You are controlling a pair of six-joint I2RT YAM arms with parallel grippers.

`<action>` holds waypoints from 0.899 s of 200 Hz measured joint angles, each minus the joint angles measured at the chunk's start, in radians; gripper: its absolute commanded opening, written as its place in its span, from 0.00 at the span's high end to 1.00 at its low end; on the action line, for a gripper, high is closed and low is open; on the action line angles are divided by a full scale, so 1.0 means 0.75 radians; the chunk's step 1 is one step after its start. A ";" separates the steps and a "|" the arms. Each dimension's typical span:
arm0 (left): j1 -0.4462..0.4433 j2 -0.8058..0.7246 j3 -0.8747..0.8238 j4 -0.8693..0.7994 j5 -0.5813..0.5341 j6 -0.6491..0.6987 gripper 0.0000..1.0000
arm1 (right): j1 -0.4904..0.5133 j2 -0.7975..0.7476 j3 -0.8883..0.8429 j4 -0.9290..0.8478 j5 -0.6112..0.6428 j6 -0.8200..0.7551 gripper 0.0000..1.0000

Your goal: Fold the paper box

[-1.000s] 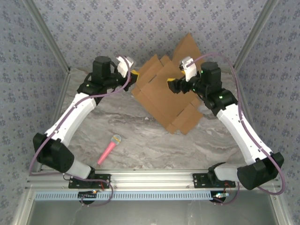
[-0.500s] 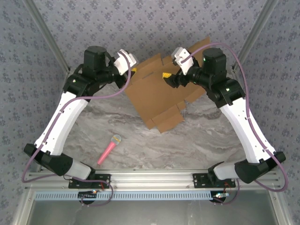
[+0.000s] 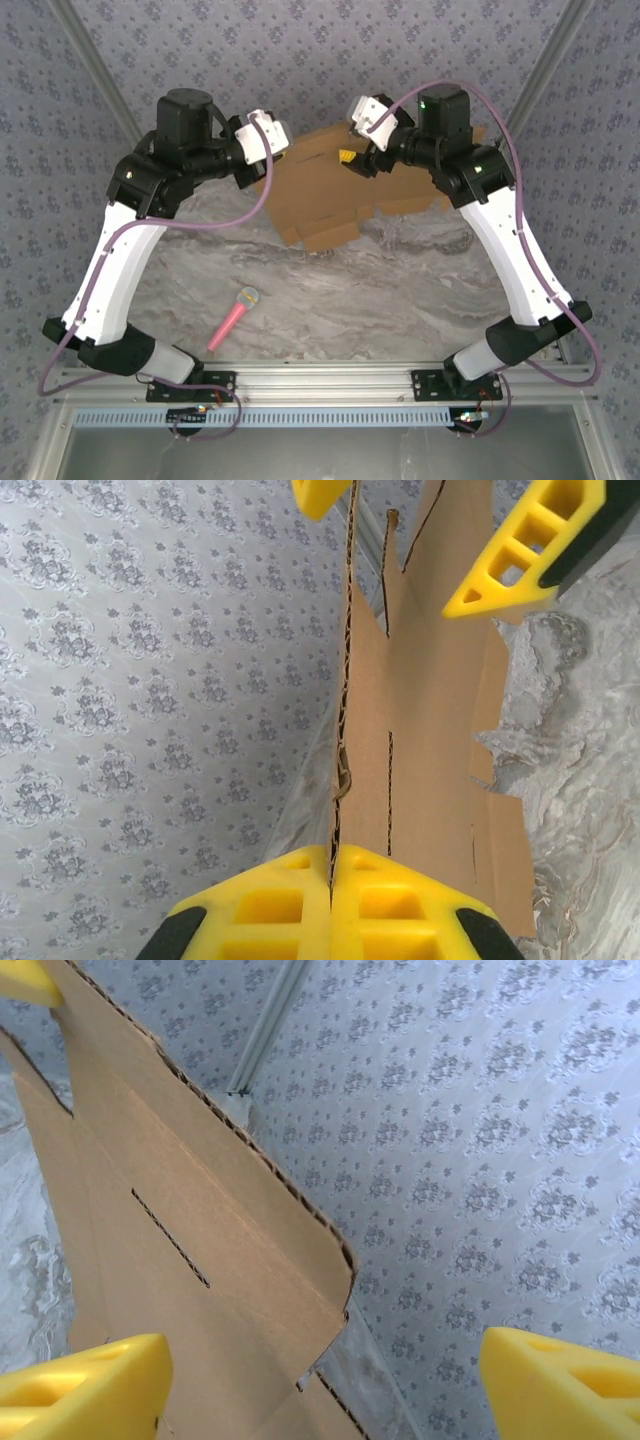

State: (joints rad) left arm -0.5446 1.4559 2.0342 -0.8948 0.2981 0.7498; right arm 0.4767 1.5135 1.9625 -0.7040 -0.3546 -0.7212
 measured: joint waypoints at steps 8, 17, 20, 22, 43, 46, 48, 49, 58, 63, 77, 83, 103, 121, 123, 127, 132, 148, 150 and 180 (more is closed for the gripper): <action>-0.008 0.000 0.001 -0.009 0.000 0.018 0.97 | 0.000 0.009 0.014 -0.026 -0.017 -0.017 0.22; -0.020 0.001 0.001 -0.018 0.001 0.037 0.97 | 0.000 0.015 0.022 -0.044 -0.038 -0.038 0.24; -0.026 0.002 0.002 -0.022 0.000 0.044 0.97 | 0.000 0.017 0.023 -0.049 -0.044 -0.049 0.24; -0.028 0.002 0.002 -0.024 0.000 0.047 0.97 | 0.000 0.019 0.025 -0.054 -0.048 -0.048 0.24; -0.051 0.012 0.008 -0.038 0.000 0.084 0.97 | 0.000 0.035 0.035 -0.094 -0.090 -0.091 0.34; -0.054 0.013 0.009 -0.039 0.000 0.090 0.97 | 0.000 0.039 0.035 -0.101 -0.099 -0.103 0.36; -0.055 0.014 0.010 -0.041 0.000 0.095 0.97 | 0.000 0.040 0.036 -0.103 -0.102 -0.099 0.37; -0.057 0.015 0.011 -0.041 0.000 0.095 0.97 | 0.000 0.041 0.036 -0.106 -0.106 -0.103 0.37; -0.064 0.019 0.015 -0.042 -0.002 0.108 0.97 | -0.001 0.050 0.040 -0.124 -0.126 -0.122 0.42; -0.069 0.022 0.018 -0.042 -0.003 0.116 0.97 | -0.002 0.055 0.043 -0.135 -0.139 -0.123 0.45; -0.073 0.030 0.029 -0.046 -0.005 0.132 0.97 | -0.004 0.071 0.052 -0.155 -0.171 -0.139 0.52; -0.079 0.034 0.036 -0.052 -0.006 0.138 0.97 | -0.007 0.076 0.052 -0.162 -0.185 -0.142 0.55; -0.088 0.043 0.053 -0.063 -0.009 0.155 0.97 | -0.014 0.091 0.056 -0.193 -0.223 -0.155 0.66; -0.095 0.050 0.065 -0.070 -0.012 0.167 0.97 | -0.022 0.108 0.076 -0.214 -0.248 -0.169 0.74; -0.095 0.051 0.065 -0.070 -0.015 0.167 0.97 | -0.024 0.110 0.077 -0.216 -0.250 -0.166 0.75; -0.095 0.052 0.066 -0.070 -0.015 0.168 0.97 | -0.027 0.112 0.078 -0.217 -0.256 -0.171 0.77; -0.095 0.052 0.066 -0.070 -0.018 0.171 0.97 | -0.031 0.113 0.078 -0.220 -0.266 -0.175 0.79; -0.095 0.053 0.066 -0.069 -0.021 0.176 0.95 | -0.043 0.114 0.078 -0.232 -0.297 -0.174 0.85; -0.095 0.053 0.066 -0.069 -0.020 0.176 0.95 | -0.044 0.114 0.078 -0.234 -0.301 -0.173 0.86; -0.094 0.053 0.067 -0.055 -0.019 0.170 0.88 | -0.065 0.113 0.069 -0.254 -0.376 -0.181 0.97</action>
State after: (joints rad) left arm -0.6151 1.4956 2.0842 -0.9360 0.2840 0.8776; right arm 0.4282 1.5982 2.0140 -0.8948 -0.6365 -0.8570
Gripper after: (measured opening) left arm 0.089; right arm 0.068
